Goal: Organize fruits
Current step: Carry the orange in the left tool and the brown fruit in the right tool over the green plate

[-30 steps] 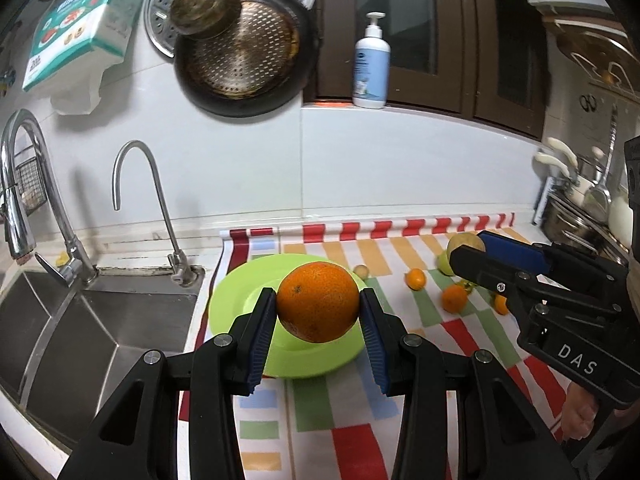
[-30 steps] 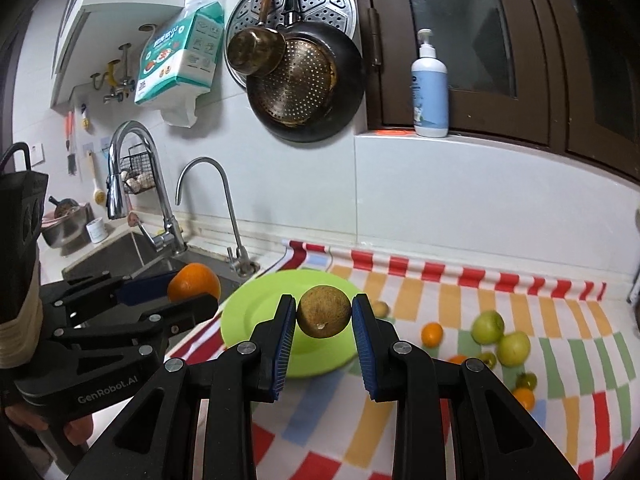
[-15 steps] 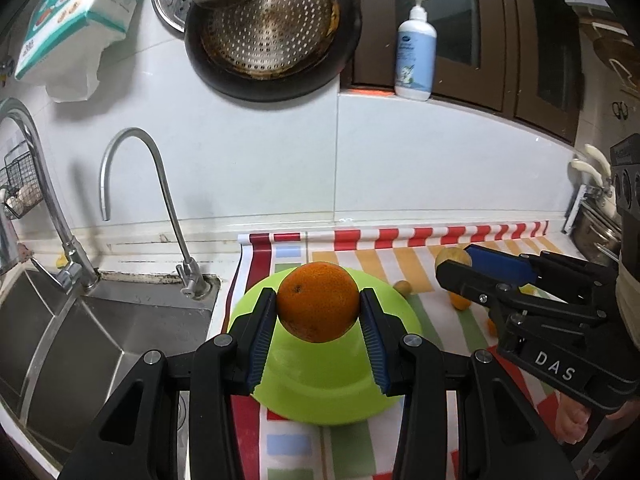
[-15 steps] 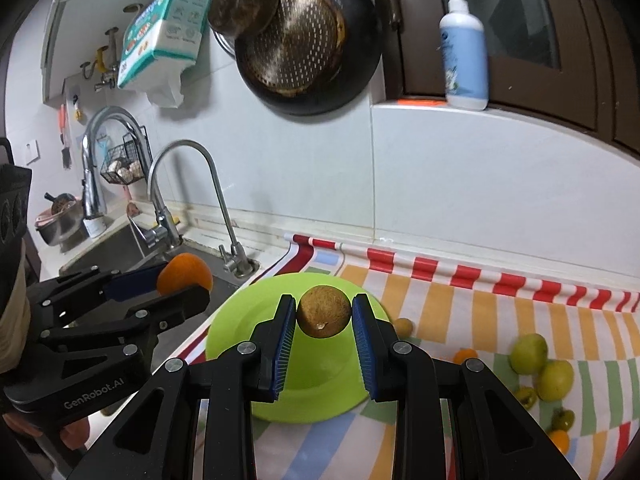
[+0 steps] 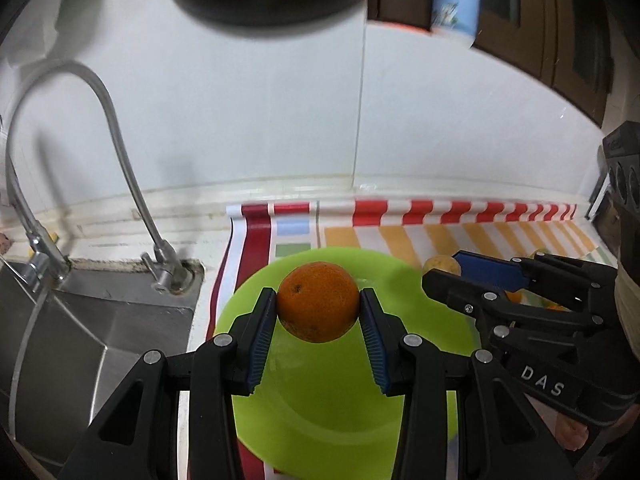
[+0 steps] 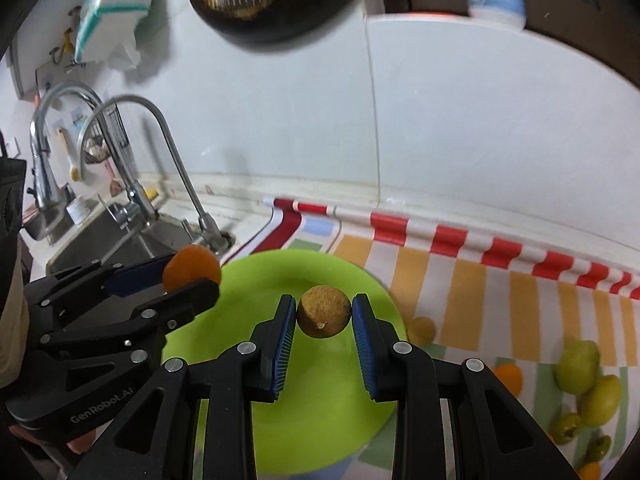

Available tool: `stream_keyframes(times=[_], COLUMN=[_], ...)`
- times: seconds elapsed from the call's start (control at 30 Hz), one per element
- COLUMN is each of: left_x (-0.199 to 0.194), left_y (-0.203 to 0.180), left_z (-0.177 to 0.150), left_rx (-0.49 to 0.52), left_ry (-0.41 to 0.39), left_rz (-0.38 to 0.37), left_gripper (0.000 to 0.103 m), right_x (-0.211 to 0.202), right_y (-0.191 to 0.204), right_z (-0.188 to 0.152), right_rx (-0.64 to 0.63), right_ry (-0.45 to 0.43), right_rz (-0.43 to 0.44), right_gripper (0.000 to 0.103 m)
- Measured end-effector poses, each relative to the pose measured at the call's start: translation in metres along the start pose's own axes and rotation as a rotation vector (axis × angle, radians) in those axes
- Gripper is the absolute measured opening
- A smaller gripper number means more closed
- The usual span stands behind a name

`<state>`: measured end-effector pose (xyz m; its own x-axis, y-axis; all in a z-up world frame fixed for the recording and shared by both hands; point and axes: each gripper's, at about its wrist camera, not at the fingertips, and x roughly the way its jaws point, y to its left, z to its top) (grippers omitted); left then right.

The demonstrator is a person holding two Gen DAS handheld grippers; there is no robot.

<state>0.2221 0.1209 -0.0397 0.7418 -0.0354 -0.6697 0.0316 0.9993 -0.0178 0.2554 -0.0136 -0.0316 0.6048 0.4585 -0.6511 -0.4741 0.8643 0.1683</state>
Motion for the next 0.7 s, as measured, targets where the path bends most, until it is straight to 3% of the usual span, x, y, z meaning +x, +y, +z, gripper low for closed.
stream_keyframes(times=[0.37, 0.7], left_x=[0.044, 0.057], left_y=[0.016, 0.017], left_z=[-0.013, -0.017], left_rx=[0.005, 0.006], left_ry=[0.074, 0.122], left_rz=[0.003, -0.002], left_gripper=[0.042, 0.042], right_x=[0.055, 0.065], right_y=[-0.005, -0.009], right_z=[-0.011, -0.013], right_rx=[0.010, 0.016], right_ry=[0.110, 0.116], right_rz=[0.000, 0.001], right_gripper=[0.030, 0.031])
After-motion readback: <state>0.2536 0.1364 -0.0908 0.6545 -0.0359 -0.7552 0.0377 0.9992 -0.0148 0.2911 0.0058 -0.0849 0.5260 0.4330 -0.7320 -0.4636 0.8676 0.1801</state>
